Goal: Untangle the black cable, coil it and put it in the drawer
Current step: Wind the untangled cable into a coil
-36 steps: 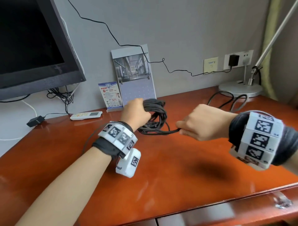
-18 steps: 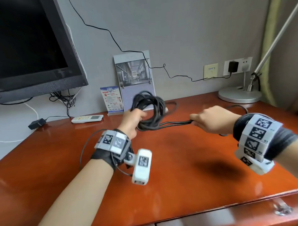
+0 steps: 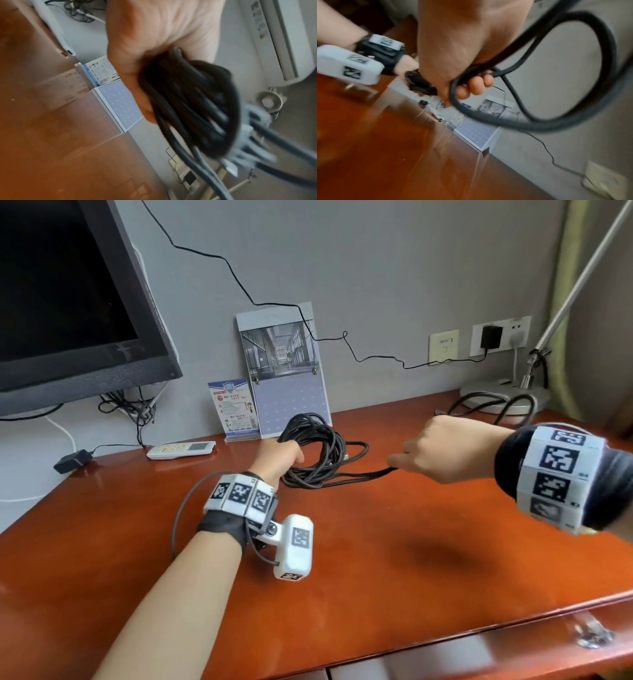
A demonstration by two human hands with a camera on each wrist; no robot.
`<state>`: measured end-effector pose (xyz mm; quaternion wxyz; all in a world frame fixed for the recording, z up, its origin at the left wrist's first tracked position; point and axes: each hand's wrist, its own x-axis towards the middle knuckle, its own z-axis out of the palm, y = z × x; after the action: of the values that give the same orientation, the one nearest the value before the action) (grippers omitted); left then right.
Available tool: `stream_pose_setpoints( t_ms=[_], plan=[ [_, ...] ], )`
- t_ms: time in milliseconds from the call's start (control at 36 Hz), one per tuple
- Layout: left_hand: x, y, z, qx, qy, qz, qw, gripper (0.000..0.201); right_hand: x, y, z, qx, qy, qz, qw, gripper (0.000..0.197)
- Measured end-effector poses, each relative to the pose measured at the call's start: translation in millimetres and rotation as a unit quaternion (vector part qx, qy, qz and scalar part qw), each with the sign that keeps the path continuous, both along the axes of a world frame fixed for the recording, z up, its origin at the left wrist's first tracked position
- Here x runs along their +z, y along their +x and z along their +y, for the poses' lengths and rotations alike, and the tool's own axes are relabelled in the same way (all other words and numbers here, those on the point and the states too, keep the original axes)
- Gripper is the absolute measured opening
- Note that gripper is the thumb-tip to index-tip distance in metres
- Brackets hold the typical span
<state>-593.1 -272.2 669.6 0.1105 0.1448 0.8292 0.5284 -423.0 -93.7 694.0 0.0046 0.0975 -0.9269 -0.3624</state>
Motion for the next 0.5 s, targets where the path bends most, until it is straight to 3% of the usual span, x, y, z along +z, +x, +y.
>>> stream_pose_setpoints(
  t_ms=[56, 111, 222, 278, 333, 417, 500],
  plan=[
    [1, 2, -6, -0.080, 0.010, -0.020, 0.997, 0.010, 4, 2, 6, -0.036, -0.026, 0.002, 0.999, 0.035],
    [3, 9, -6, -0.185, -0.025, 0.033, 0.982, 0.019, 5, -1, 12, -0.056, -0.053, 0.015, 0.997, 0.032],
    [8, 33, 6, -0.302, -0.235, 0.229, 0.895, 0.016, 14, -16, 7, -0.108, -0.061, 0.019, 0.992, 0.031],
    [8, 35, 10, -0.301, -0.310, 0.287, 0.855, 0.021, 23, -20, 4, -0.148, -0.115, 0.033, 0.982, 0.029],
    [6, 32, 11, -0.277, -0.350, 0.317, 0.837, 0.018, 32, -22, 1, -0.180, -0.202, 0.039, 0.962, 0.025],
    [6, 27, 14, -0.213, -0.368, 0.360, 0.831, 0.008, 36, -21, -12, -0.179, -0.332, 0.062, 0.924, 0.026],
    [13, 22, 17, -0.099, -0.328, 0.401, 0.850, 0.009, 31, -18, -32, -0.134, -0.430, 0.111, 0.886, 0.026]
  ],
)
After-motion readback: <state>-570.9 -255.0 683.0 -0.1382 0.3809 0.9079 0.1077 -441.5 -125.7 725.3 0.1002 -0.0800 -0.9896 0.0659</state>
